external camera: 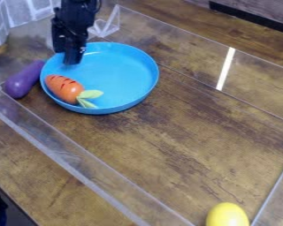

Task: Move the carrot to the left side

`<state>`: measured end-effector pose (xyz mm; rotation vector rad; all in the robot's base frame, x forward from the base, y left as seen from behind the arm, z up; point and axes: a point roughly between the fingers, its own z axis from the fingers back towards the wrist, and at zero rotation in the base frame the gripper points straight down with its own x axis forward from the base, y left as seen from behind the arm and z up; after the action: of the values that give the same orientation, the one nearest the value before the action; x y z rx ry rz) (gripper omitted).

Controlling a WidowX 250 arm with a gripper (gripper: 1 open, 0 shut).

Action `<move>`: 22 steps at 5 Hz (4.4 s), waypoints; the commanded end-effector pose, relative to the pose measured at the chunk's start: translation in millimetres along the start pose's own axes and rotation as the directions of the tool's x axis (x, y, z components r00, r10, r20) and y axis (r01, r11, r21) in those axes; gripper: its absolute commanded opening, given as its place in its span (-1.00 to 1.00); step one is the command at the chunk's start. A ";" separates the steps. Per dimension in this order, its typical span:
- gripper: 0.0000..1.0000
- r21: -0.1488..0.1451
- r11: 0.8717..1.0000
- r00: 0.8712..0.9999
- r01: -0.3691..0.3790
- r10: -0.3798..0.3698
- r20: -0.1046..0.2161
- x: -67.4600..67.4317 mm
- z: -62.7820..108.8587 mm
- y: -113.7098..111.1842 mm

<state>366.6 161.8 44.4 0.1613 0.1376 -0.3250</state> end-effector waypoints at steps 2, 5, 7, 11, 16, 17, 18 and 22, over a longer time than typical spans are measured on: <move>1.00 0.071 0.997 0.996 -0.019 0.013 0.084 9.8 25.5 24.4; -1.00 0.094 0.989 0.987 0.118 -0.127 0.099 7.8 35.6 14.8; -1.00 0.105 0.982 0.981 0.155 -0.166 0.099 15.1 32.0 8.9; -1.00 0.132 0.971 0.972 0.198 -0.212 0.101 -6.8 51.9 49.4; 1.00 0.150 0.943 0.943 0.297 -0.314 0.106 18.1 19.0 23.2; 1.00 0.138 0.957 0.957 0.257 -0.271 0.103 19.9 9.7 14.9; -1.00 0.129 0.967 0.967 0.221 -0.234 0.097 17.9 0.5 27.9; 1.00 0.119 0.980 0.983 0.158 -0.168 0.079 19.2 -6.9 24.9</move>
<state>391.6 175.3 26.6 0.2327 0.0675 -0.5157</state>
